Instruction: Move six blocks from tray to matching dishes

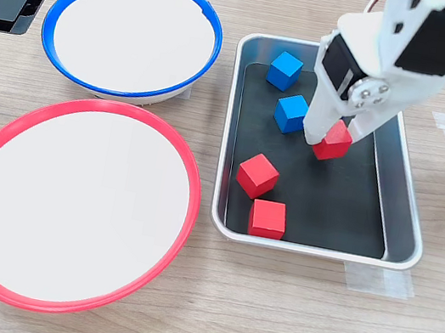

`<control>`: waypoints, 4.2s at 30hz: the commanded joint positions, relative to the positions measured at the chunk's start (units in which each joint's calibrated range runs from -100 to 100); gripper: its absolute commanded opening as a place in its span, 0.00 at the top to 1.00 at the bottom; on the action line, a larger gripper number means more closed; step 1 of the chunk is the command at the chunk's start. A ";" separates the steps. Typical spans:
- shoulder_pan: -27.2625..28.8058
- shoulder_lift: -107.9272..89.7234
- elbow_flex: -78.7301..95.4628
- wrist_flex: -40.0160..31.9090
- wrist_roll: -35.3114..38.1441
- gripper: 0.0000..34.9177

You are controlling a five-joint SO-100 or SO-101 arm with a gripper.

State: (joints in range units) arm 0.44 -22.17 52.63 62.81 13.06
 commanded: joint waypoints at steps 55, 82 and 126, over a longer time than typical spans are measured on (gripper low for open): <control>-7.64 27.33 -31.28 5.00 15.48 0.43; -18.75 55.56 -90.18 5.17 0.24 0.52; -19.50 23.49 -25.73 0.22 -18.61 0.43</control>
State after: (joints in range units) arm -18.76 0.85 27.77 64.36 -6.32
